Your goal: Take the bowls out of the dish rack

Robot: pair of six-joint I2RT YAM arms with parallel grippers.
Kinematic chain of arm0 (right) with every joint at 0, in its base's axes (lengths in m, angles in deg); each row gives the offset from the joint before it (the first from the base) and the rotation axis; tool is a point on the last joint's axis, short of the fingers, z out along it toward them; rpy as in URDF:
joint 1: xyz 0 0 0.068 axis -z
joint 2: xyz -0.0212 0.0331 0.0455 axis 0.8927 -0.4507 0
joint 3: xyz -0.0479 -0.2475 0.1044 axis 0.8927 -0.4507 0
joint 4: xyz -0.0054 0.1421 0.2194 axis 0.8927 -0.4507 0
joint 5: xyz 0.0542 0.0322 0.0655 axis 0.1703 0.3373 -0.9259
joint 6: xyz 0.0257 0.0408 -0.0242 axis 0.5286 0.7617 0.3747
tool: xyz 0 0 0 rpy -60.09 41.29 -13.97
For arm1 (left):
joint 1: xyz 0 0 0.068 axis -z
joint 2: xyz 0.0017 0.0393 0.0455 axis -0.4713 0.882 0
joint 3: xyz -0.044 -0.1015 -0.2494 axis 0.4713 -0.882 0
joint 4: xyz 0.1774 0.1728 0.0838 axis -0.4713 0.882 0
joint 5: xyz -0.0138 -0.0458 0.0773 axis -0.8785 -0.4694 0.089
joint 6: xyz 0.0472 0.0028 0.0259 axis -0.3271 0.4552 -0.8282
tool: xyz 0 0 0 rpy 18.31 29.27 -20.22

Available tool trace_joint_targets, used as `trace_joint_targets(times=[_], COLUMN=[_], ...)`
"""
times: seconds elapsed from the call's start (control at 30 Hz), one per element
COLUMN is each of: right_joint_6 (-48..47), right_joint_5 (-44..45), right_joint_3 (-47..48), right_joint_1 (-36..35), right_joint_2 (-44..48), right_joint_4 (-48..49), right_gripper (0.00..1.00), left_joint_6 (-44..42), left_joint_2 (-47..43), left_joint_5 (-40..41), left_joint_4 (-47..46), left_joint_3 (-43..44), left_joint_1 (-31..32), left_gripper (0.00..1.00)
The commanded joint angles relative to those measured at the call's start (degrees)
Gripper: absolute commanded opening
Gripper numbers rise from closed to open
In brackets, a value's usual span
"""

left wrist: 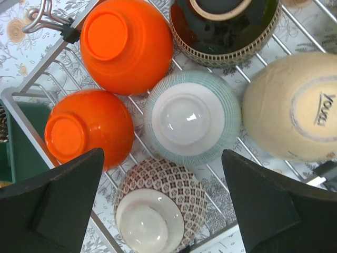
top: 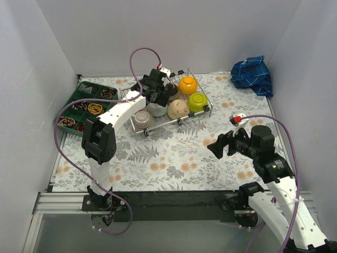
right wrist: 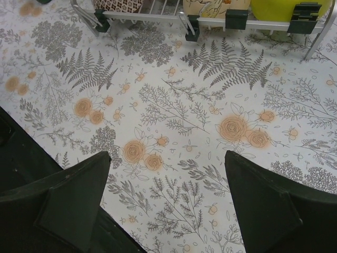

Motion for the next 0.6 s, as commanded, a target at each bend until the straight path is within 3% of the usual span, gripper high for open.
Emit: trace_joint_targets(times=[0.0,0.37,0.57], right_joint_6=[-0.8,1.1,2.1], right_joint_5=[-1.4,-0.7,-2.6], right_joint_3=[3.7,4.5,4.5], right_joint_1=[-0.2,-0.2,-0.2], right_joint_2=[-2.0,-3.3,-5.5], right_joint_4=[-1.6,0.3,0.2], right_gripper=[0.98,0.99,0.99], left_joint_6=[0.9,6.6,18.7], left_joint_2=[1.9,6.9,7.5], left_joint_5=[-6.8,-11.1,-14.4], left_joint_4=[1.6,3.0,9.3], left_joint_3=[5.2,8.5,14.8], left_joint_1=[-3.2,-4.1,-4.2], left_gripper=[0.92,0.89,0.91])
